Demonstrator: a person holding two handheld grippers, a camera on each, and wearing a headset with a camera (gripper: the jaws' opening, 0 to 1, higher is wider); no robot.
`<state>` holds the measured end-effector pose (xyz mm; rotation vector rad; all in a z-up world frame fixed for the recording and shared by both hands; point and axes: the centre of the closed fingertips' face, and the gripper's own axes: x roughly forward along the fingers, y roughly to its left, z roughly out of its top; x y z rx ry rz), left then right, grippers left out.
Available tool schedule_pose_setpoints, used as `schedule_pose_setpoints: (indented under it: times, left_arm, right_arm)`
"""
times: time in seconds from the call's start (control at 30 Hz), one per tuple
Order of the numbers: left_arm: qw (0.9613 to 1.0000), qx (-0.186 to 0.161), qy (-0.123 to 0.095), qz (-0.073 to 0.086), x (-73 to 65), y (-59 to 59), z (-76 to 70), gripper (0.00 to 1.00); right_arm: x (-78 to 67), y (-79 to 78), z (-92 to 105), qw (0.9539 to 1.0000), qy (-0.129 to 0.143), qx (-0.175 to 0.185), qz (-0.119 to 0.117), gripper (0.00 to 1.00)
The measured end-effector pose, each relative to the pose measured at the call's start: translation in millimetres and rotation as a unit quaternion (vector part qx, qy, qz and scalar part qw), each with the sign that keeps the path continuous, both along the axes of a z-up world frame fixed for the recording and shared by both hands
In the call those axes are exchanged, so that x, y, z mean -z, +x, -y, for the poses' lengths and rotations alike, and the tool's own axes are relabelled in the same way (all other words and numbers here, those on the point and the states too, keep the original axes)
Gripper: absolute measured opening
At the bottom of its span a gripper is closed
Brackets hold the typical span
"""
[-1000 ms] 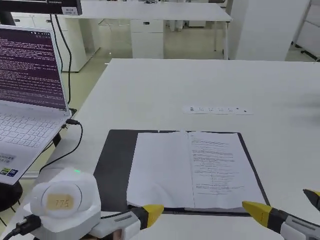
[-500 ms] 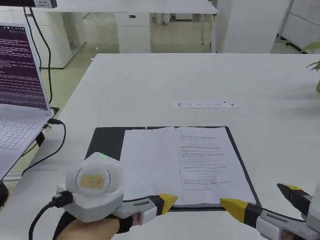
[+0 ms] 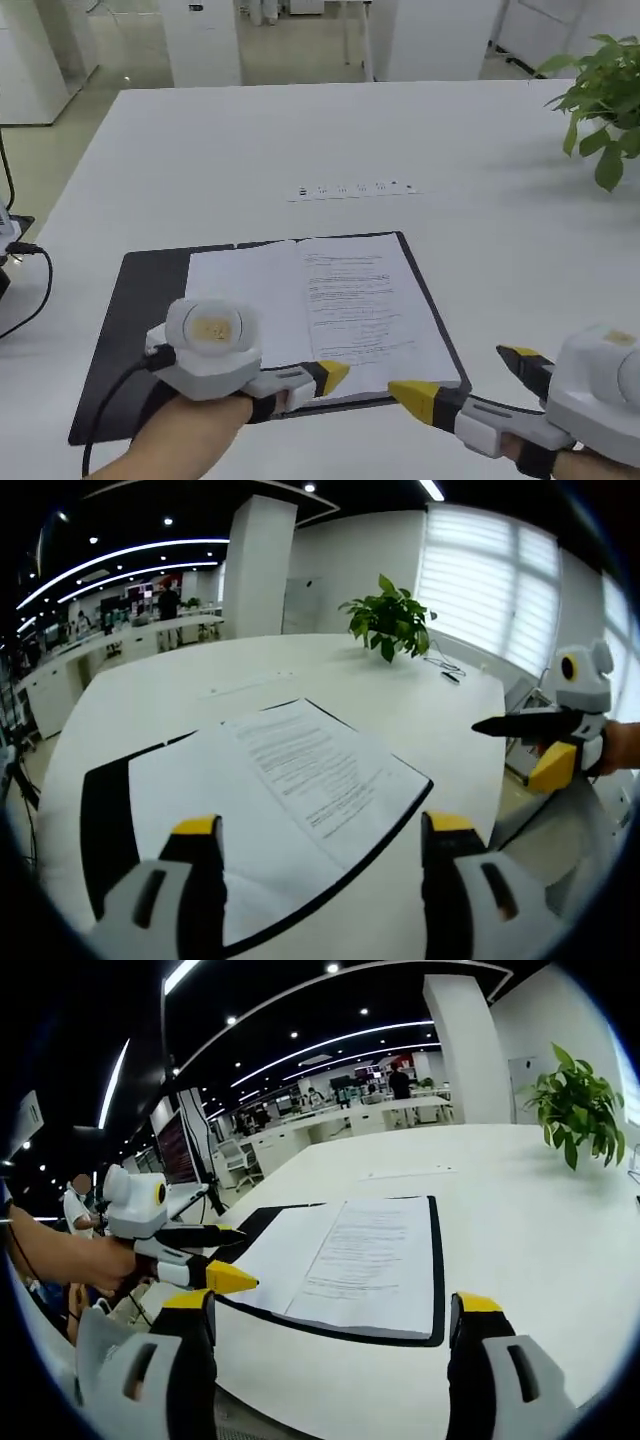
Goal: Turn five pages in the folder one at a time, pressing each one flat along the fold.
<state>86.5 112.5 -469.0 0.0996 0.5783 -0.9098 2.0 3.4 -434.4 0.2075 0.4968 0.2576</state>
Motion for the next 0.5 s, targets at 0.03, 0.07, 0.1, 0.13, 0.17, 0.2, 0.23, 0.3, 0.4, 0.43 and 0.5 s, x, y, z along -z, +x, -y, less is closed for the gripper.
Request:
schedule_pose_setpoints:
  times: [0.03, 0.07, 0.1, 0.13, 0.17, 0.2, 0.23, 0.3, 0.4, 0.43, 0.5]
  left_arm:
    - [1.0, 0.003, 0.0, -0.001, 2.2, -0.1, 4.1, 0.81]
    - [0.9999, 0.01, 0.0, -0.001, 5.0, -0.7, 10.3, 0.81]
    - [0.9999, 0.013, 0.0, -0.001, 6.7, -0.5, 14.3, 0.8]
    - [0.9999, 0.016, 0.0, -0.001, 8.3, -0.2, 18.1, 0.8]
    - [0.9998, 0.021, -0.001, -0.001, 11.0, -0.3, 24.0, 0.79]
    - [0.9997, 0.023, -0.001, -0.002, 13.0, -0.3, 28.0, 0.79]
    - [0.9997, 0.026, -0.002, -0.001, 15.2, -0.2, 32.8, 0.79]
    - [0.9994, 0.033, -0.005, 0.001, 18.4, -0.3, 41.9, 0.78]
    - [0.9992, 0.04, -0.004, -0.002, 26.1, 0.6, 53.2, 0.77]
    - [0.9991, 0.041, -0.006, -0.003, 28.0, 0.9, 56.2, 0.77]
    - [0.9991, 0.041, -0.012, -0.002, 31.3, 2.0, 64.1, 0.76]
  right_arm:
    - [1.3, 0.7, 0.7, 1.0, -0.001, 0.0, -0.001, 0.97]
    - [3.4, 1.4, 1.9, 1.0, -0.002, 0.001, -0.004, 0.97]
    - [4.6, 2.1, 2.9, 1.0, -0.003, 0.001, -0.005, 0.97]
    - [6.1, 2.8, 4.5, 1.0, -0.003, 0.003, -0.007, 0.97]
    - [6.8, 3.3, 5.5, 1.0, -0.002, 0.005, -0.008, 0.97]
    - [7.7, 3.8, 6.3, 1.0, -0.002, 0.005, -0.008, 0.97]
    - [9.0, 4.6, 7.6, 0.9999, -0.002, 0.007, -0.01, 0.97]
    - [11.2, 6.0, 9.4, 0.9999, -0.001, 0.009, -0.011, 0.97]
    - [14.4, 9.1, 12.1, 0.9998, 0.0, 0.012, -0.014, 0.97]
    - [15.0, 10.5, 12.8, 0.9998, 0.003, 0.014, -0.014, 0.97]
    - [16.1, 12.4, 14.5, 0.9998, 0.005, 0.016, -0.015, 0.97]
